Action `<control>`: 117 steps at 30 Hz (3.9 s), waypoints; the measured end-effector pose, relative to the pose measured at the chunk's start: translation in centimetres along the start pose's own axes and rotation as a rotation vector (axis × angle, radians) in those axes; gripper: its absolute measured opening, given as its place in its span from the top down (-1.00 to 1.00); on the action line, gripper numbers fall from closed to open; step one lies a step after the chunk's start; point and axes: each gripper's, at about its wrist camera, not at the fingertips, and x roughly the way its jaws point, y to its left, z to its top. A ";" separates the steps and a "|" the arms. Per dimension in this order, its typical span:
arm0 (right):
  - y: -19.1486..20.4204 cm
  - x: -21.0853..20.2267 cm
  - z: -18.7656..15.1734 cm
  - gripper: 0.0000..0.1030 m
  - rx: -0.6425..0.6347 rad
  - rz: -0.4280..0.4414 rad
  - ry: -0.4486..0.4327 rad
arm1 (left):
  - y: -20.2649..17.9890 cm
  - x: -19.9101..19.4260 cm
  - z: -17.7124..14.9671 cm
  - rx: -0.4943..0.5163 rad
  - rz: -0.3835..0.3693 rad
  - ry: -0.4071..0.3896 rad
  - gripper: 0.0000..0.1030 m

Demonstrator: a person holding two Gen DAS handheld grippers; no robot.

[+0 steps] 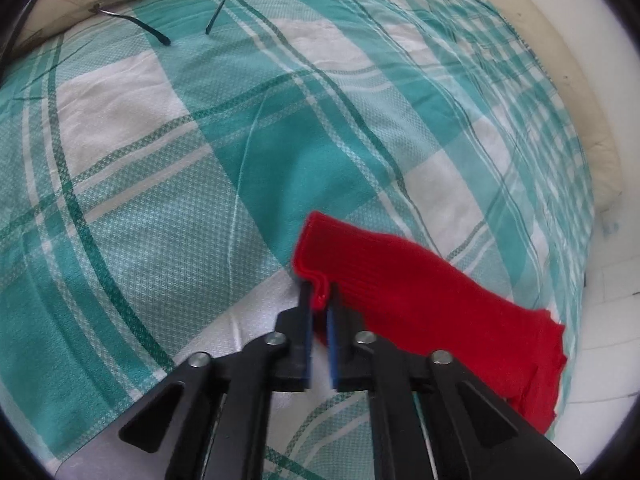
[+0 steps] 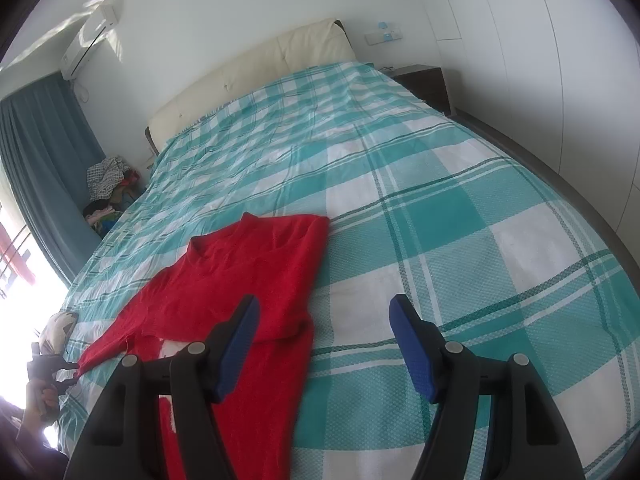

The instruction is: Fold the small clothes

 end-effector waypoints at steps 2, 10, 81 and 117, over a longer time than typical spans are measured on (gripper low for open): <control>0.1 0.2 0.0 -0.30 -0.005 0.000 0.004 | -0.4 -0.8 -0.3 0.010 0.005 -0.039 0.95; 0.1 0.5 -0.1 -0.30 0.001 0.001 0.012 | -14.7 -8.5 -3.9 0.408 -0.071 -0.208 0.95; -5.1 0.4 0.5 -0.30 0.256 0.006 0.004 | -18.4 -1.9 -15.5 0.710 0.140 -0.252 -0.90; -5.2 0.4 0.4 -0.30 0.249 -0.007 0.005 | -17.8 -3.1 -14.8 0.667 0.128 -0.284 -0.90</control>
